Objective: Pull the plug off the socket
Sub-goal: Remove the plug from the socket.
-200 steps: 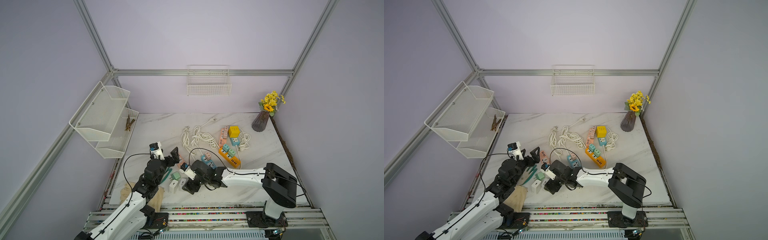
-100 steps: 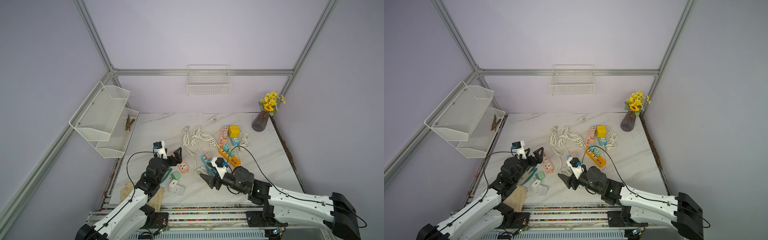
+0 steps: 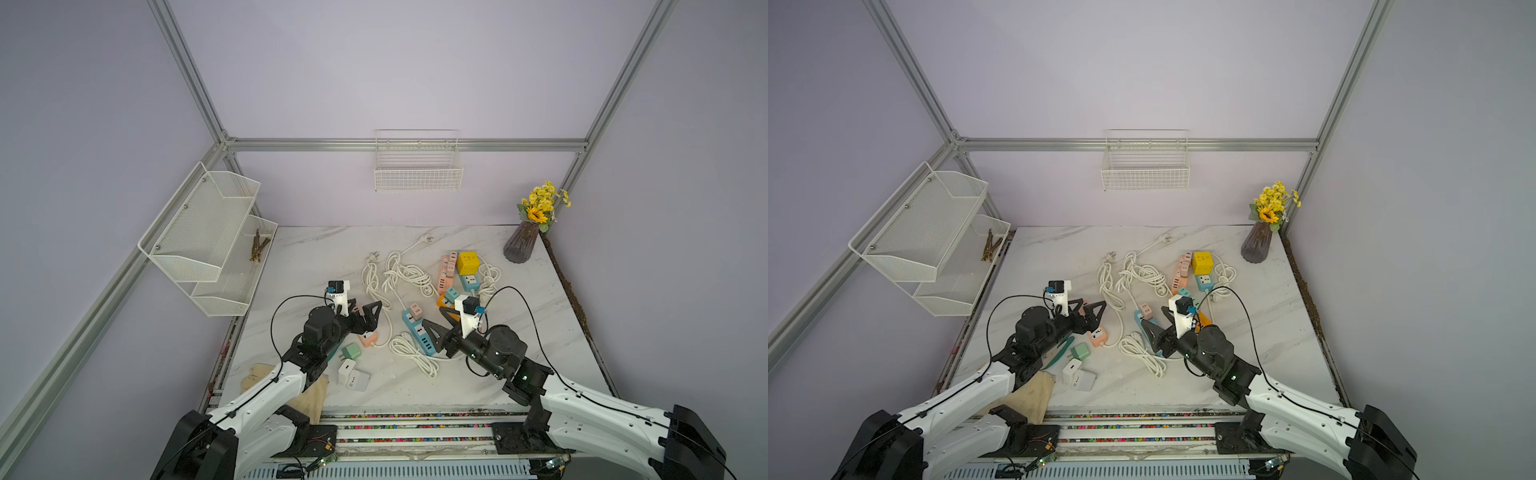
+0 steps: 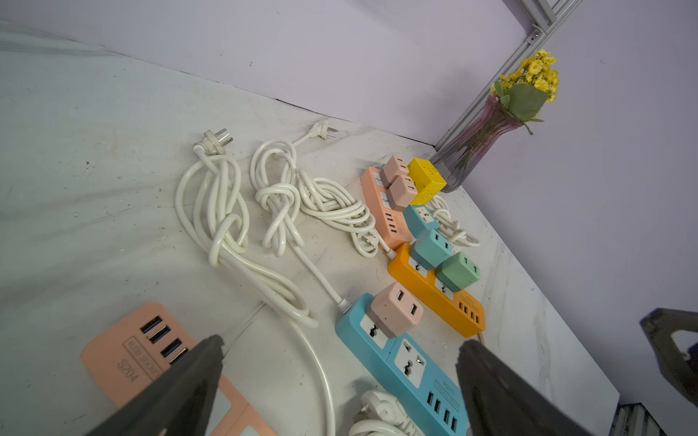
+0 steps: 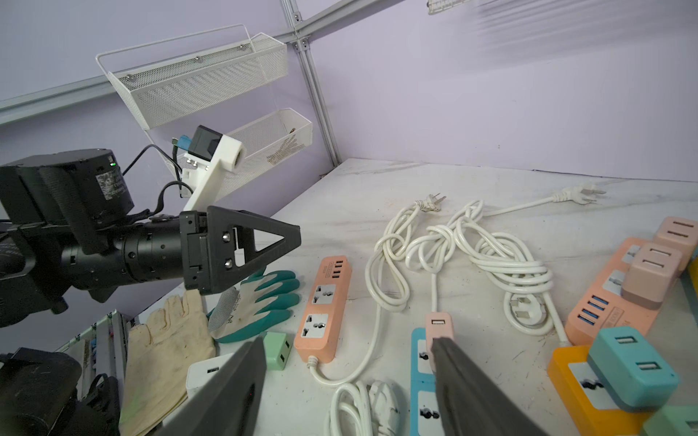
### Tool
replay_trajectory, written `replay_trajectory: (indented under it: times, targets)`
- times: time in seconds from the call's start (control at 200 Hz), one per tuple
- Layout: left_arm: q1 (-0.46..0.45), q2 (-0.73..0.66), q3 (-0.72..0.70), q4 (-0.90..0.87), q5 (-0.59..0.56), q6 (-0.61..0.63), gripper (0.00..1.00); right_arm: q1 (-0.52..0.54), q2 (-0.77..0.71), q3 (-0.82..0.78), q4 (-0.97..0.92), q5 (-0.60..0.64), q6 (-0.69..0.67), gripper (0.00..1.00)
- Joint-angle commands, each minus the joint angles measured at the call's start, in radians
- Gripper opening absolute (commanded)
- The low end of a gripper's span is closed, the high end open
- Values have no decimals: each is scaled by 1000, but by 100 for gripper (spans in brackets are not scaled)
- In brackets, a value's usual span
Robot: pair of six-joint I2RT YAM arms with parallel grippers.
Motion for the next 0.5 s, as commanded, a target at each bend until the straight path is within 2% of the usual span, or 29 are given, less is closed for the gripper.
replay_trajectory:
  times: [0.0, 0.12, 0.32, 0.495]
  targets:
    - [7, 16, 40, 60, 63, -24, 100, -16, 21, 43, -36, -33, 24, 75]
    - [7, 61, 44, 108, 116, -61, 100, -27, 61, 77, -98, -3, 7, 74]
    - [6, 249, 115, 178, 326, -158, 99, -41, 172, 174, -255, 74, -25, 75]
    - [4, 369, 180, 97, 341, -240, 94, -70, 326, 281, -373, 76, -14, 73]
